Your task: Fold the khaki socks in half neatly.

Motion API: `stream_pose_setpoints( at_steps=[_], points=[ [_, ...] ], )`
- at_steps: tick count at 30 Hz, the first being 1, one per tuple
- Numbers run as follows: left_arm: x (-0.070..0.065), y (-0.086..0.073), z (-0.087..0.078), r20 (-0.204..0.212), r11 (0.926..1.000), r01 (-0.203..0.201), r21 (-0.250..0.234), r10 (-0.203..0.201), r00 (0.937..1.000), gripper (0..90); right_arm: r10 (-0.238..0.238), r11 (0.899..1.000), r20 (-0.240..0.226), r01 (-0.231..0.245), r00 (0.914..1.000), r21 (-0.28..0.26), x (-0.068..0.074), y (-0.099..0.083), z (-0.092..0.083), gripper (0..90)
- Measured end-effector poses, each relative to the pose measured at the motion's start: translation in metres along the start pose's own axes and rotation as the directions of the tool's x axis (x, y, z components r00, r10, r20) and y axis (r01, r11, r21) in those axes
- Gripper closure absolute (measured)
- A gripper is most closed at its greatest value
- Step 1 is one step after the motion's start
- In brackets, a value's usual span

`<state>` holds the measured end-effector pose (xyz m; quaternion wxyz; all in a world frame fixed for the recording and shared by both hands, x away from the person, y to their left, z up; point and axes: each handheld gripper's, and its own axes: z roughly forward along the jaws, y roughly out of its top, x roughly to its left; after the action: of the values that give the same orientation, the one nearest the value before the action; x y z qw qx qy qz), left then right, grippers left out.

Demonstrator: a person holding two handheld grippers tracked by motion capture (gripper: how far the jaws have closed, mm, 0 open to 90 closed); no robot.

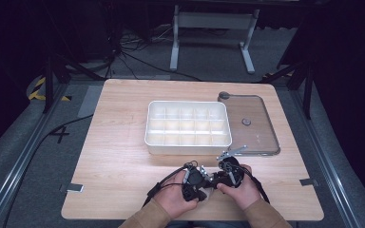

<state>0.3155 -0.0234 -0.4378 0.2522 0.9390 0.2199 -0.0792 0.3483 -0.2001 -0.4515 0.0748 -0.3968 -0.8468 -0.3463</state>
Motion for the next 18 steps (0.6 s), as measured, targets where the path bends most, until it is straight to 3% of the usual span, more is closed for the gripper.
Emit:
stream_pose_setpoints(
  at_steps=[3,13,18],
  points=[
    [0.0,0.0,0.0,0.0,1.0,0.0,0.0,0.0,1.0,87.9,0.002,1.0,-0.006,-0.002,1.0,-0.001,-0.0004,-0.0003,0.0003,55.0],
    [-0.001,-0.0002,0.0004,-0.003,0.9999,0.008,-0.006,-0.008,1.0,87.7,0.056,0.998,-0.087,-0.056,0.9946,0.002,-0.0092,-0.0014,0.002,64.7],
    [-0.0016,-0.0002,-0.0004,0.0,1.0,0.009,-0.002,-0.009,1.0,86.5,0.032,0.999,-0.071,-0.032,0.9969,0.002,-0.0059,-0.0004,0.0005,71.6]
  ],
)
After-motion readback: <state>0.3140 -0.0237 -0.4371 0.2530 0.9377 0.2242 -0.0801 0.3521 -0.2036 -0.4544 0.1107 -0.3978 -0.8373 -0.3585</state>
